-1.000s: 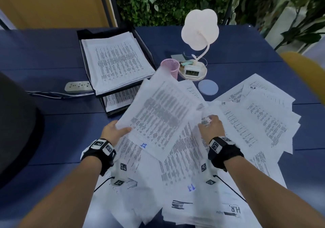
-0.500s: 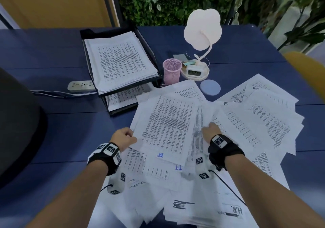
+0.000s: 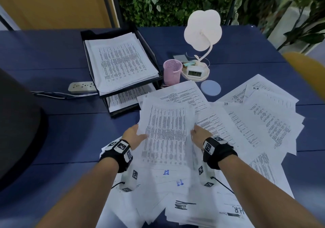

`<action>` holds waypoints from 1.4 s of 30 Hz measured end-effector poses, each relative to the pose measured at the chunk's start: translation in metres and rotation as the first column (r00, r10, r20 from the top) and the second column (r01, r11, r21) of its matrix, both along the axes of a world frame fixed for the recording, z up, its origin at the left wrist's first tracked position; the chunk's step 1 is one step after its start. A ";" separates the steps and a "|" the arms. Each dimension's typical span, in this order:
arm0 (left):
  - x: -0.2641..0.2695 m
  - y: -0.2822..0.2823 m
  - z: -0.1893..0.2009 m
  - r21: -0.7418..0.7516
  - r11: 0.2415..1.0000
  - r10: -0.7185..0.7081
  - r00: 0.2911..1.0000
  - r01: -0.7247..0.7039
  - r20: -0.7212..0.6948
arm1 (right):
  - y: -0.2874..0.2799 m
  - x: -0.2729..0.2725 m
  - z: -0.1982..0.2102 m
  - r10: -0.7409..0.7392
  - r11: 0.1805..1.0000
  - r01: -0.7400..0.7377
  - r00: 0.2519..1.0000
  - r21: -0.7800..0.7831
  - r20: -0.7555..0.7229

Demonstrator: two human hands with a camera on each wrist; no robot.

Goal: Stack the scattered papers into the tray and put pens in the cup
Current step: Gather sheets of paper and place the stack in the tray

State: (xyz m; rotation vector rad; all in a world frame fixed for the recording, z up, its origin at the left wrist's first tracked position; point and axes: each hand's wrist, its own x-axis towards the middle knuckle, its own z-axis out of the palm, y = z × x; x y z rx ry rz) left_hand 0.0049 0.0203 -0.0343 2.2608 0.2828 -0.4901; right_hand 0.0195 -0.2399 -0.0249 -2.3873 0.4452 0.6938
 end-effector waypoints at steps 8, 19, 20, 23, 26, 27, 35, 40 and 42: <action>-0.020 0.006 0.009 -0.378 0.914 0.206 0.971 -0.146 0.122 | -0.017 -0.002 0.015 -0.291 0.949 0.229 0.902 0.219 0.318; -0.008 -0.016 0.069 -0.567 0.795 0.452 0.834 -0.215 0.318 | 0.029 0.001 0.067 -0.385 0.823 0.064 0.794 0.565 0.471; -0.006 -0.017 0.077 -0.579 0.786 0.482 0.802 -0.217 0.353 | 0.031 0.001 0.077 -0.412 0.806 0.044 0.757 0.590 0.508; -0.003 -0.019 0.102 -0.626 0.760 0.522 0.736 -0.173 0.431 | 0.040 0.000 0.105 -0.478 0.756 -0.035 0.652 0.654 0.588; -0.002 -0.027 0.117 -0.608 0.786 0.465 0.756 -0.112 0.461 | 0.044 -0.004 0.119 -0.484 0.725 -0.117 0.615 0.679 0.622; -0.003 -0.030 0.118 -0.599 0.794 0.443 0.771 -0.101 0.457 | 0.044 -0.004 0.119 -0.476 0.727 -0.116 0.625 0.677 0.618; 0.000 -0.022 0.110 -0.713 0.670 0.557 0.775 -0.206 0.299 | 0.035 0.003 0.107 -0.517 0.703 -0.022 0.671 0.711 0.531; 0.005 -0.024 0.113 -0.760 0.626 0.556 0.784 -0.176 0.277 | 0.040 0.008 0.102 -0.506 0.699 -0.028 0.687 0.715 0.522; 0.011 -0.025 0.113 -0.727 0.669 0.539 0.777 -0.159 0.326 | 0.041 0.012 0.101 -0.521 0.721 -0.024 0.641 0.693 0.564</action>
